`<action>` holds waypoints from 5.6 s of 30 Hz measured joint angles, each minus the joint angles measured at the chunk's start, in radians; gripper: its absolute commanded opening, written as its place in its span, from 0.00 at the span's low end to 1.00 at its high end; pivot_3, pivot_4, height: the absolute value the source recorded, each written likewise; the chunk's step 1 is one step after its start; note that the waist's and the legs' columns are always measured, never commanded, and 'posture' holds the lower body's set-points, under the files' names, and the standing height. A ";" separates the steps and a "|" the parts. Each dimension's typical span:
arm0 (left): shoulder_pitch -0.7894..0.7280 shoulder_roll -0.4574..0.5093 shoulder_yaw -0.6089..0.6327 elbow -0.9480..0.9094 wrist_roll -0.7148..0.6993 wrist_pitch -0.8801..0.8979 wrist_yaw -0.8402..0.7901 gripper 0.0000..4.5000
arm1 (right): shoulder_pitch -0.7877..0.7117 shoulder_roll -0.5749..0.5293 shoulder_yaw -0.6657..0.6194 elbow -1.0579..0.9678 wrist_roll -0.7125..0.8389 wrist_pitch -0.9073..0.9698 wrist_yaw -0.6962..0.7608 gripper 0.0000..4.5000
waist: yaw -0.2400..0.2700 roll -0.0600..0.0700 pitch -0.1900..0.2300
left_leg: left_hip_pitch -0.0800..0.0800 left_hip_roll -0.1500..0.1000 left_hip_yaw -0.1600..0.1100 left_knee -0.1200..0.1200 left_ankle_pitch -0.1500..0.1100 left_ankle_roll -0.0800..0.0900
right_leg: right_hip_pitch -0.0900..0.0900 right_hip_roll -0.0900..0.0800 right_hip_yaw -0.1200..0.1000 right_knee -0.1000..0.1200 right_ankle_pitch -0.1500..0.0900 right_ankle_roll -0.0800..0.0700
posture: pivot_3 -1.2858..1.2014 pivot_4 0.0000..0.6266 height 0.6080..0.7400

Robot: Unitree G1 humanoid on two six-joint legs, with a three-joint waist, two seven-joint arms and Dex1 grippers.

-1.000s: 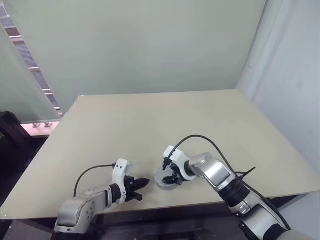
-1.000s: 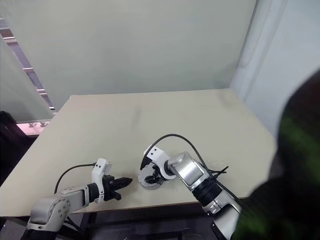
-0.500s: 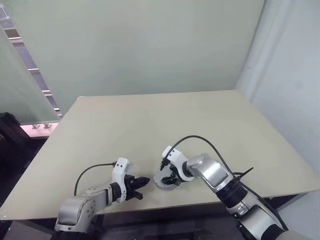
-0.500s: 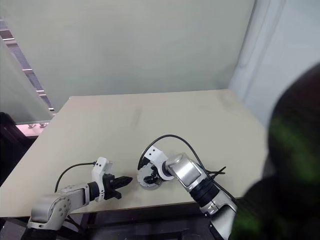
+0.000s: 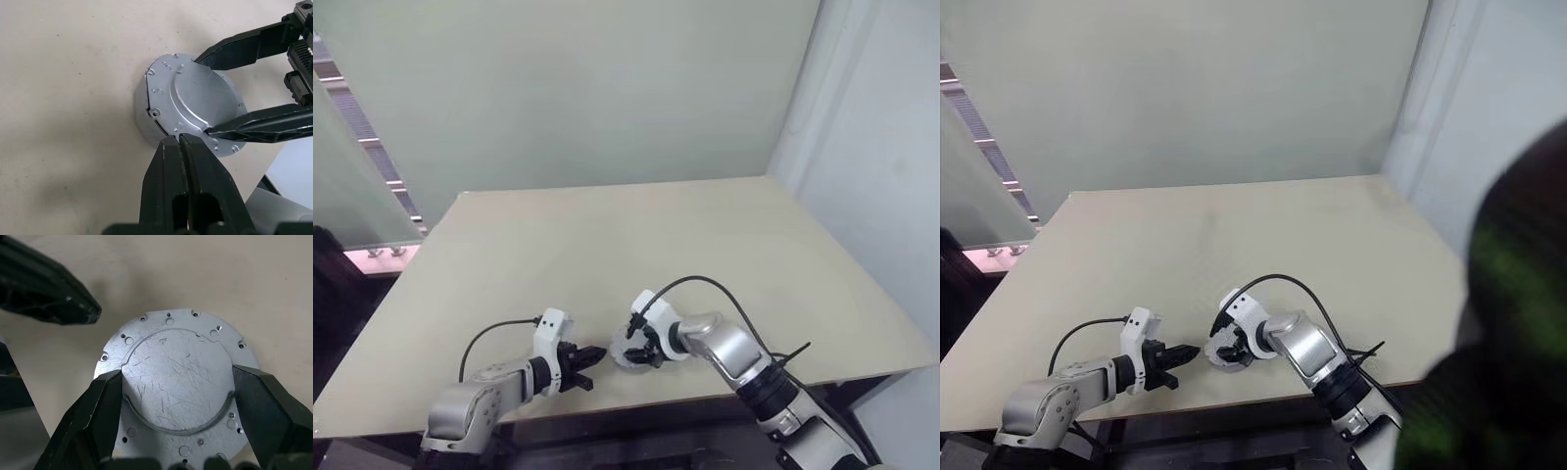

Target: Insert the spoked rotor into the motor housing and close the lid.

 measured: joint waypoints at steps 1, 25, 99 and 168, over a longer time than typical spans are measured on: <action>0.000 0.000 0.000 0.000 0.002 0.000 -0.001 0.00 | 0.010 -0.012 0.006 -0.005 0.000 -0.028 0.006 0.71 | 0.000 0.000 0.000 | 0.000 0.000 0.000 0.000 0.000 0.000 | 0.000 0.000 0.000 0.000 0.000 0.000 | 0.52 0.00 1.00; -0.002 0.017 0.000 0.000 0.011 0.012 -0.010 0.00 | 0.023 -0.003 -0.003 0.032 -0.009 -0.110 0.003 0.71 | 0.000 -0.001 0.001 | 0.000 0.000 0.000 -0.001 0.000 0.000 | -0.001 0.000 0.000 -0.001 0.000 0.000 | 0.52 0.00 1.00; -0.174 -0.032 -0.184 0.126 0.204 -0.042 -0.042 0.00 | -0.031 0.188 -0.862 0.286 0.451 0.543 -0.226 0.99 | 0.012 0.006 -0.002 | -0.001 -0.004 -0.001 -0.005 -0.001 0.002 | 0.000 -0.002 0.001 -0.002 0.001 0.003 | 0.52 0.00 1.00; -0.080 -0.361 0.484 0.185 -0.539 0.256 0.271 1.00 | -0.017 0.286 -1.095 0.224 0.811 0.617 -0.393 0.27 | -0.004 0.007 0.001 | -0.018 -0.004 -0.001 -0.003 -0.002 0.004 | -0.014 0.000 0.004 -0.002 0.002 0.003 | 0.52 0.00 1.00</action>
